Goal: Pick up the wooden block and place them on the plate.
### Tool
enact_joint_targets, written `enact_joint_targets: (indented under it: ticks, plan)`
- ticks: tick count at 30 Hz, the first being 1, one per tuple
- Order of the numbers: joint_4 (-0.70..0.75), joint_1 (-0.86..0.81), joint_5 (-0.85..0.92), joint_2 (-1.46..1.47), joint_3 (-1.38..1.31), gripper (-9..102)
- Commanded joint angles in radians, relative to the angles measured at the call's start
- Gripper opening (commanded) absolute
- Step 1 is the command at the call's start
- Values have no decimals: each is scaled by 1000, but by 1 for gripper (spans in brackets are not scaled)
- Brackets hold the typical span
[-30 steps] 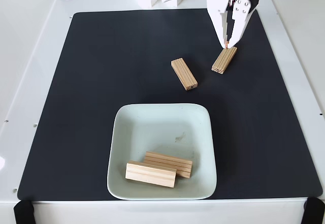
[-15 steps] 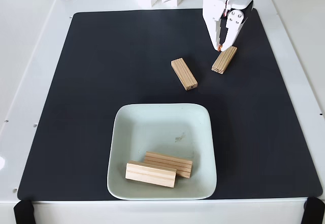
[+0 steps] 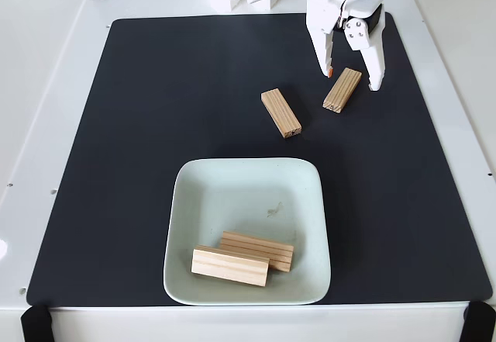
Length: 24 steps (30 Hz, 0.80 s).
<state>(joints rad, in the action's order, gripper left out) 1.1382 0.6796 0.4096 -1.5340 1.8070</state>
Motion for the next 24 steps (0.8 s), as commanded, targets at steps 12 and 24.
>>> enact_joint_targets:
  ticks: [12,24]
  plan:
    - [-9,8,11,80,-17,33]
    - [-26,11,11,98,-67,33]
